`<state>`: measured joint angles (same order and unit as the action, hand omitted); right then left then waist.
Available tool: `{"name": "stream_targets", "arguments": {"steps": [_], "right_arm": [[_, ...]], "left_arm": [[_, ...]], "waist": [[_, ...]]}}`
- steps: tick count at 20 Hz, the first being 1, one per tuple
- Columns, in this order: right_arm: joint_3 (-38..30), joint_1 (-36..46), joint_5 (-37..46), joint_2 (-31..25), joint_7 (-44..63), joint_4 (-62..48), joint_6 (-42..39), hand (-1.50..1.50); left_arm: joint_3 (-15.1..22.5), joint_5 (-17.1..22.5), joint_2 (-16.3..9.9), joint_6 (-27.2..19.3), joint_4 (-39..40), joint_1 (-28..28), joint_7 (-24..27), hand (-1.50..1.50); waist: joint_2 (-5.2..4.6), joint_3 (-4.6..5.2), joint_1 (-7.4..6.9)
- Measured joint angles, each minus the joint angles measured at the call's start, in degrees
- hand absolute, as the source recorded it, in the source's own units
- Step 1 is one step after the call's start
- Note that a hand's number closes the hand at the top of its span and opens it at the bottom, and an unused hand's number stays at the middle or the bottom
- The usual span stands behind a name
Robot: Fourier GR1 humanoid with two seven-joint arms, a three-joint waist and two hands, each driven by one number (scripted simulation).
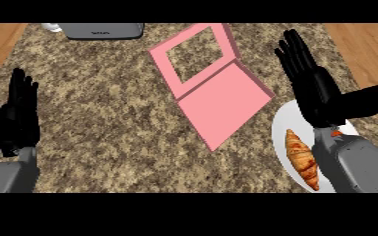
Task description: Pick the squash from the plate and place it in the cardboard box
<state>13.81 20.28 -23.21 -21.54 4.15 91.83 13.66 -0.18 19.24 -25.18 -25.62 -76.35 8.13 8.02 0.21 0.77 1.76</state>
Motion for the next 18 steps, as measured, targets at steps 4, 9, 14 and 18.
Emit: {"name": "stream_targets", "arguments": {"steps": [4,9,14,18], "right_arm": [[-6.1,-8.7,0.6,-5.0,-11.8,1.3,-4.0,-1.50],[-17.8,-14.2,0.0,-6.9,-23.1,-1.1,-1.5,-1.50],[-27.3,-21.8,0.4,-7.4,-40.0,-6.0,-3.5,-1.50],[-30.6,-30.0,5.8,-9.5,-54.9,-10.7,-6.7,-1.50]], "left_arm": [[2.7,-2.4,-2.1,2.7,0.3,-2.0,0.0,0.00],[6.6,-5.3,-3.8,5.3,1.2,-4.8,-0.1,0.00],[10.3,-7.6,-4.7,7.8,1.2,-6.5,-0.2,0.00],[12.5,-9.1,-5.1,9.0,0.7,-6.4,-0.4,0.00]], "waist": [[0.08,-0.85,2.46],[0.25,-2.35,8.72],[-0.08,-2.20,9.02],[-0.20,-1.79,7.25]]}}
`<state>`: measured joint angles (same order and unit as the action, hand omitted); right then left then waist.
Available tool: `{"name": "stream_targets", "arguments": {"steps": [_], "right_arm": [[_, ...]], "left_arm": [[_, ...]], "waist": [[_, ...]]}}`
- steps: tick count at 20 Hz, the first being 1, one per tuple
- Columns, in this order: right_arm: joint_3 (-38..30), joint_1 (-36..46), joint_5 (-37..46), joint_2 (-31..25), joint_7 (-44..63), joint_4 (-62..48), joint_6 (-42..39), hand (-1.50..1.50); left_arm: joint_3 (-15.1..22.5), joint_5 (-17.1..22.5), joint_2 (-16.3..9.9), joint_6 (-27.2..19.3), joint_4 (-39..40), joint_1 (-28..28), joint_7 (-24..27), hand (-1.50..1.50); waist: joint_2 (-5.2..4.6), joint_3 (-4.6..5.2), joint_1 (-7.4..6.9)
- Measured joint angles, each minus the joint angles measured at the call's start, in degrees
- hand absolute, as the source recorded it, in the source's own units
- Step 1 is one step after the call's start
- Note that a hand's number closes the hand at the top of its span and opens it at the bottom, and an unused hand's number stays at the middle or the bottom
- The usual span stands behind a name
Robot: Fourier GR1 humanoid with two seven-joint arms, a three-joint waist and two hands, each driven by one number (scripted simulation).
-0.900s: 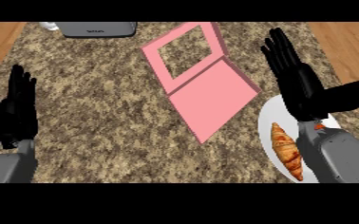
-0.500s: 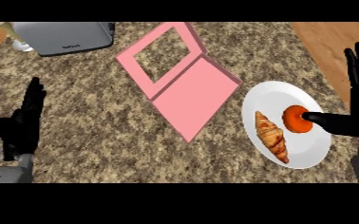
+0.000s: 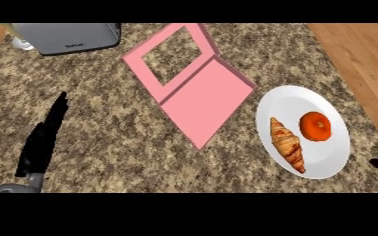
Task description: Pick the squash from the plate and place it in the cardboard box
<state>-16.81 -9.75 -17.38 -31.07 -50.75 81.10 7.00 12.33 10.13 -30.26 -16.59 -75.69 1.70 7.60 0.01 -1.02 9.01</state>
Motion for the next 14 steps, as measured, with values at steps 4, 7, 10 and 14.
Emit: {"name": "stream_targets", "arguments": {"steps": [4,7,10,14], "right_arm": [[-3.1,-8.7,5.7,-1.2,-10.1,-6.6,-0.6,-1.50],[-4.5,-15.2,8.7,-1.1,-13.2,-8.5,-1.3,-1.50],[-5.9,-19.8,11.2,-0.8,-14.5,-8.6,-1.5,-1.50],[-6.5,-25.1,15.7,0.8,-12.6,-4.2,0.3,-1.50]], "left_arm": [[2.2,-1.5,0.1,1.2,-0.3,1.3,-1.1,0.00],[3.8,-2.9,0.7,1.7,-0.7,3.4,-2.8,0.00],[4.8,-4.4,2.1,2.0,-0.2,4.9,-3.3,0.00],[4.7,-5.4,2.5,3.2,-0.4,5.7,-3.9,0.00]], "waist": [[-0.02,0.39,-2.59],[0.06,0.65,-4.54],[0.07,0.83,-6.11],[0.04,0.98,-7.44]]}}
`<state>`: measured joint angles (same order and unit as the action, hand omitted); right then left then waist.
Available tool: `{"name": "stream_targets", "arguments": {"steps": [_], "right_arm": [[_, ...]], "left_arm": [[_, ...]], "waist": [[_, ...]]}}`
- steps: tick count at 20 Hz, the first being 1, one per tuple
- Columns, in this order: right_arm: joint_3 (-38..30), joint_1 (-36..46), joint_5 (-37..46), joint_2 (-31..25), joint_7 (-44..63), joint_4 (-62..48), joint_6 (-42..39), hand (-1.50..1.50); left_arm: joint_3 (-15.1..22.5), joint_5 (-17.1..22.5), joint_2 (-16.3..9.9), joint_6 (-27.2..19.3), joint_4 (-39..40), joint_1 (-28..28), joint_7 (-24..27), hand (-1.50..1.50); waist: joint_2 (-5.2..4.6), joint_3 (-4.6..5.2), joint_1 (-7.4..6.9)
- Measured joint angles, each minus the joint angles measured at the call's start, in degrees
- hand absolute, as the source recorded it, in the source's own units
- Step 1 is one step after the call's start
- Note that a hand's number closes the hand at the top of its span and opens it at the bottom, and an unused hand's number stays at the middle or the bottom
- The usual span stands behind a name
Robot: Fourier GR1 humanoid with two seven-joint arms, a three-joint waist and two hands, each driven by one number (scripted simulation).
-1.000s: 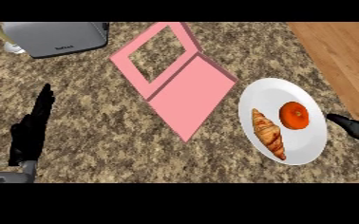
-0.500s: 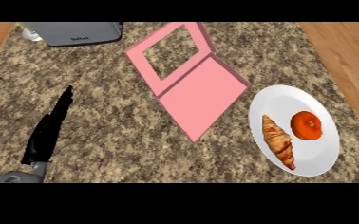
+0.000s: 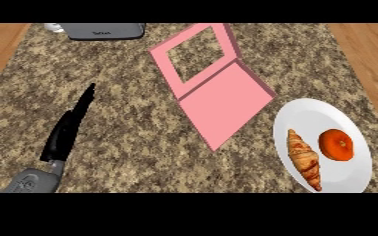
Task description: Pick the squash from the plate and place it in the cardboard box
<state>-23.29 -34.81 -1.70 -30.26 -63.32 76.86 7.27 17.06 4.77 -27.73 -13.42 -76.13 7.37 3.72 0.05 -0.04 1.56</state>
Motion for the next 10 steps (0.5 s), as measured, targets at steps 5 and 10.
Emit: {"name": "stream_targets", "arguments": {"steps": [5,10], "right_arm": [[-0.2,-2.6,5.8,1.7,6.4,6.4,3.7,-1.50],[1.1,-2.7,12.3,3.1,16.4,13.3,6.7,-1.50]], "left_arm": [[-0.2,-1.8,1.6,0.7,0.5,1.2,-1.1,0.00],[-1.0,-3.0,2.2,2.0,-0.3,1.8,-2.7,0.00]], "waist": [[-0.05,0.07,-0.83],[-0.08,0.09,-1.26]]}}
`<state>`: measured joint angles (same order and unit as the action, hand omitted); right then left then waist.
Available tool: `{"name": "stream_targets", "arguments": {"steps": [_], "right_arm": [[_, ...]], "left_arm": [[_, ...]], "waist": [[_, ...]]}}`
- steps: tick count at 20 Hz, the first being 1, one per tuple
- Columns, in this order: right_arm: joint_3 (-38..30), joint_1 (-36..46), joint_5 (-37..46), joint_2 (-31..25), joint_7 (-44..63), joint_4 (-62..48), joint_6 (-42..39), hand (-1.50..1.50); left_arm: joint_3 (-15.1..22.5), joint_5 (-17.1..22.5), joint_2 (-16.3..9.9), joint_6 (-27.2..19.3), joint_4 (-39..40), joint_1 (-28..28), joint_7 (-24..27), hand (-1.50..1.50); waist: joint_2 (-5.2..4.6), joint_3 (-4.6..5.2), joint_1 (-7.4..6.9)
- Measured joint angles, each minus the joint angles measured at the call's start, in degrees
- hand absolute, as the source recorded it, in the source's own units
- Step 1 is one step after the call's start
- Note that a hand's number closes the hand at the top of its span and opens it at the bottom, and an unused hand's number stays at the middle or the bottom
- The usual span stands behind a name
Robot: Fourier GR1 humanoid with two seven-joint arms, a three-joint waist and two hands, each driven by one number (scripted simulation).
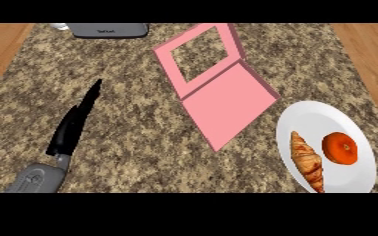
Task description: Pick the squash from the plate and place it in the cardboard box
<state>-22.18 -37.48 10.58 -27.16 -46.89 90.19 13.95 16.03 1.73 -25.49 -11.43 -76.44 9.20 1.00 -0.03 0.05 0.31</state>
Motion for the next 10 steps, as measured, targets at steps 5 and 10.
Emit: {"name": "stream_targets", "arguments": {"steps": [5,10], "right_arm": [[1.3,1.8,5.6,1.5,5.7,1.5,-0.7,-1.50],[2.6,7.2,9.7,1.6,11.2,-0.1,-2.9,-1.50]], "left_arm": [[-2.1,-1.3,1.3,1.4,1.4,0.8,0.3,0.00],[-4.2,-2.4,2.1,3.4,3.4,1.9,1.0,0.00]], "waist": [[0.00,-0.01,-0.08],[-0.01,-0.02,-0.17]]}}
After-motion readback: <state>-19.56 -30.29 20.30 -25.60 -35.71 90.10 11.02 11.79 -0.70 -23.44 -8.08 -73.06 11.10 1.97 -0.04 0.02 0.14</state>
